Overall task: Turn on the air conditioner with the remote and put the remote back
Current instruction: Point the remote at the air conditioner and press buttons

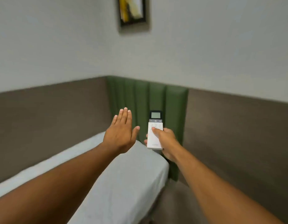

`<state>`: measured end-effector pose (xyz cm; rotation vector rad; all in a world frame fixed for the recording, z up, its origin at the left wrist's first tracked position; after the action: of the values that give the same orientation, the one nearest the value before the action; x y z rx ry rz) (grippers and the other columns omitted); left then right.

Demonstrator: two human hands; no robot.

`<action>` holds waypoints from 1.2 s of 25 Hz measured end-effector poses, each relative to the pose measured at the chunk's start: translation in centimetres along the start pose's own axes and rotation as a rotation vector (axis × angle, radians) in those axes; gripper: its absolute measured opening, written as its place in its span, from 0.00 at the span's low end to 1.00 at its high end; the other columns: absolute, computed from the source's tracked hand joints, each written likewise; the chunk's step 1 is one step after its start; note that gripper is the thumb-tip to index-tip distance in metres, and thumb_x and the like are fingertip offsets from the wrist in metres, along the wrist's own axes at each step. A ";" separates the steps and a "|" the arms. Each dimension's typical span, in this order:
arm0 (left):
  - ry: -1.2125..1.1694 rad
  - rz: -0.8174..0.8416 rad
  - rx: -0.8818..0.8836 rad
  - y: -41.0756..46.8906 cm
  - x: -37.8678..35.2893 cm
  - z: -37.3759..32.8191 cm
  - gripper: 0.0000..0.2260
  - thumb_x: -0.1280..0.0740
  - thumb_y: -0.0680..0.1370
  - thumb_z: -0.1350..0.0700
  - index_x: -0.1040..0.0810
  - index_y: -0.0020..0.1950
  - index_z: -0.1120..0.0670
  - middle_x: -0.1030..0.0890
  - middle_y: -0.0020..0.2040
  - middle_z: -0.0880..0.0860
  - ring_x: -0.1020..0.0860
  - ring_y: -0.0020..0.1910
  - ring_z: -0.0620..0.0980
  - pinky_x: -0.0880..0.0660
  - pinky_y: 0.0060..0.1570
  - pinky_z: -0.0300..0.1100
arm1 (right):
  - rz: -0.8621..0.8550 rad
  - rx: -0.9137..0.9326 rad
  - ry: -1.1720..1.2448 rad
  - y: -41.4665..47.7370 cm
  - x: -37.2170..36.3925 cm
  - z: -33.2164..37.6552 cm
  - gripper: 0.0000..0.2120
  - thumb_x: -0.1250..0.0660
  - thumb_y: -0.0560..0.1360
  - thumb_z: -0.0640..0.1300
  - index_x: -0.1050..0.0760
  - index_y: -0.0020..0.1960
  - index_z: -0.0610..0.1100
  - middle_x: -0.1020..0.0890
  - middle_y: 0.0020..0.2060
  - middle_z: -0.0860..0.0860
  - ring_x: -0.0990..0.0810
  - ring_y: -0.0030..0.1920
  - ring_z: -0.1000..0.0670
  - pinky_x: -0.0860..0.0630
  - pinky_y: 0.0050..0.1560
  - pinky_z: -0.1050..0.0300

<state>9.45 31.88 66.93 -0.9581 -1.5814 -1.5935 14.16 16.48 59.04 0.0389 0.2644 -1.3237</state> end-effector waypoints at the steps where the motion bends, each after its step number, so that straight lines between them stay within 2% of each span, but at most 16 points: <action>1: 0.028 -0.036 0.025 0.0 4.4 3.1 0.33 0.59 0.80 0.39 0.57 0.78 0.58 0.57 0.79 0.56 0.60 0.76 0.51 0.62 0.72 0.45 | 0.058 0.038 -0.014 -0.5 -4.3 2.8 0.11 0.35 0.78 0.43 0.26 0.59 0.39 0.15 0.48 0.38 0.14 0.39 0.39 0.17 0.41 0.45; 5: 0.188 -0.204 0.225 -4.7 24.5 17.5 0.32 0.56 0.80 0.40 0.57 0.78 0.59 0.57 0.79 0.57 0.60 0.77 0.50 0.61 0.73 0.46 | 0.363 0.187 -0.033 -6.2 -26.0 13.2 0.08 0.37 0.79 0.43 0.25 0.54 0.39 0.15 0.41 0.40 0.14 0.34 0.42 0.17 0.36 0.49; 8: 0.348 -0.293 0.347 -11.5 36.7 25.2 0.32 0.57 0.80 0.40 0.59 0.78 0.58 0.59 0.79 0.55 0.61 0.76 0.50 0.63 0.72 0.45 | 0.574 0.256 0.012 -13.7 -40.3 18.2 0.09 0.37 0.79 0.44 0.24 0.53 0.39 0.15 0.40 0.39 0.15 0.32 0.42 0.17 0.34 0.50; 12: 0.494 -0.335 0.510 -20.9 47.7 31.8 0.33 0.58 0.79 0.39 0.61 0.78 0.57 0.61 0.79 0.54 0.63 0.76 0.49 0.65 0.71 0.44 | 0.795 0.272 0.033 -23.5 -54.2 21.0 0.12 0.38 0.80 0.46 0.25 0.54 0.37 0.15 0.39 0.37 0.15 0.33 0.40 0.18 0.33 0.49; 14: 0.568 -0.348 0.582 -25.2 52.0 34.0 0.33 0.59 0.79 0.38 0.62 0.77 0.56 0.62 0.78 0.54 0.63 0.76 0.48 0.65 0.70 0.43 | 0.891 0.275 0.033 -28.1 -59.4 21.8 0.12 0.38 0.79 0.45 0.25 0.54 0.36 0.16 0.39 0.36 0.16 0.33 0.38 0.17 0.37 0.44; 17: 0.651 -0.349 0.665 -29.6 56.4 35.9 0.34 0.60 0.78 0.38 0.62 0.77 0.56 0.62 0.78 0.54 0.63 0.76 0.48 0.66 0.69 0.43 | 0.960 0.284 0.007 -33.1 -64.3 22.8 0.09 0.38 0.79 0.45 0.26 0.53 0.40 0.15 0.45 0.35 0.15 0.34 0.38 0.16 0.44 0.40; 21: 0.701 -0.373 0.724 -32.4 60.2 37.0 0.34 0.61 0.78 0.37 0.62 0.78 0.55 0.62 0.78 0.53 0.63 0.76 0.48 0.66 0.68 0.43 | 0.988 0.312 -0.019 -36.5 -67.4 23.5 0.05 0.38 0.79 0.47 0.27 0.49 0.46 0.15 0.42 0.40 0.14 0.32 0.43 0.15 0.40 0.47; 26: 0.701 -0.377 0.728 -32.4 60.9 37.4 0.34 0.61 0.78 0.37 0.61 0.78 0.55 0.62 0.78 0.53 0.63 0.75 0.47 0.67 0.67 0.42 | 0.976 0.329 -0.058 -37.5 -68.5 23.8 0.11 0.38 0.79 0.48 0.28 0.59 0.45 0.17 0.49 0.40 0.16 0.46 0.37 0.18 0.52 0.40; 30: 0.694 -0.377 0.718 -31.6 60.4 37.1 0.33 0.61 0.79 0.38 0.62 0.78 0.55 0.61 0.79 0.53 0.63 0.75 0.47 0.67 0.67 0.42 | 0.922 0.324 -0.100 -37.5 -68.2 24.2 0.14 0.39 0.78 0.52 0.25 0.57 0.44 0.17 0.50 0.39 0.17 0.51 0.36 0.21 0.58 0.39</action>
<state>-46.50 71.41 103.47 0.2693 -1.6511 -1.2100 -32.71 67.80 101.61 0.3285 -0.0662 -0.4350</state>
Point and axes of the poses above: each hand's wrist, its own y-axis towards the middle knuckle, its own x-axis out of the back of the hand, z = x × y, the point moved 10 cm from there along y, towards the middle knuckle
